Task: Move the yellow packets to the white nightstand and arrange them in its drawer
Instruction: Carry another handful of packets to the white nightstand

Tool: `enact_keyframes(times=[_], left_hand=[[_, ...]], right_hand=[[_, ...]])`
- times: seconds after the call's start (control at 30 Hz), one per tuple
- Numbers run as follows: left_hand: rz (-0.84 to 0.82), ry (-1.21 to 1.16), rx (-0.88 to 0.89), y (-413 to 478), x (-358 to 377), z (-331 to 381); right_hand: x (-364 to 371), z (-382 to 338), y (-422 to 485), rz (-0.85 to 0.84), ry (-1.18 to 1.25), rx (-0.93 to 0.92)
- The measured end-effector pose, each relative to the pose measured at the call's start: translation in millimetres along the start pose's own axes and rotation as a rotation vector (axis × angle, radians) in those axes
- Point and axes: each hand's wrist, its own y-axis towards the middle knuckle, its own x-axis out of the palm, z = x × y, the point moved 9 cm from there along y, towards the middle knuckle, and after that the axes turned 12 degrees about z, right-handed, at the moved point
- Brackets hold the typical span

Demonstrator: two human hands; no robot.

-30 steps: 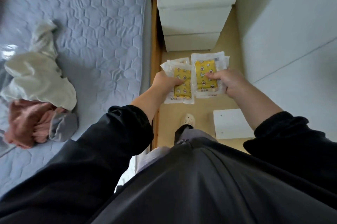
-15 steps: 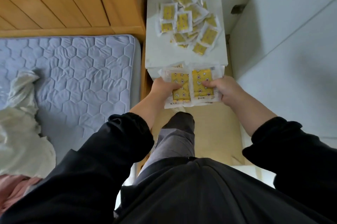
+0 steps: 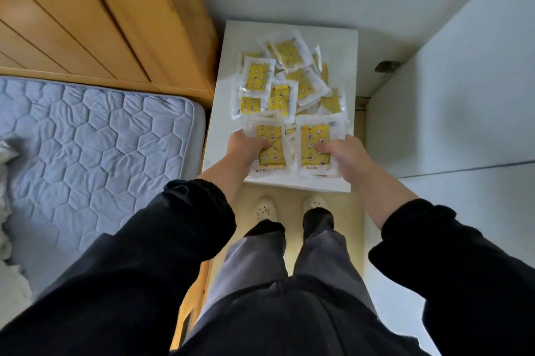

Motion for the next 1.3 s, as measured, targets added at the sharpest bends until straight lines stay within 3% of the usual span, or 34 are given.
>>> enact_keyframes(times=[0.17,0.47,0.67,0.8,1.03,1.2,1.3], left_hand=[[0.172,-0.029,-0.036,43,16,11],[0.411,-0.134,-0.127,101,33,-9],[0.533,-0.031,0.066,112,34,-16],[0.472,-0.037,0.155,106,49,-23],[0.400,0.271,0.332,113,67,-30],[0.468,0.384,0.234,127,53,-30],[0.460,0.379,0.168,131,48,-36]], right_hand=[[9,-19,62,-0.021,-0.093,-0.044],[-25,-49,175,0.172,-0.080,-0.111],[-5,-62,186,0.307,-0.559,-0.272],[12,-64,175,0.375,-0.614,-0.359],[57,-63,166,0.328,-0.603,-0.417],[68,-73,169,0.298,-0.784,-0.495],[62,-72,170,0.285,-0.774,-0.488]])
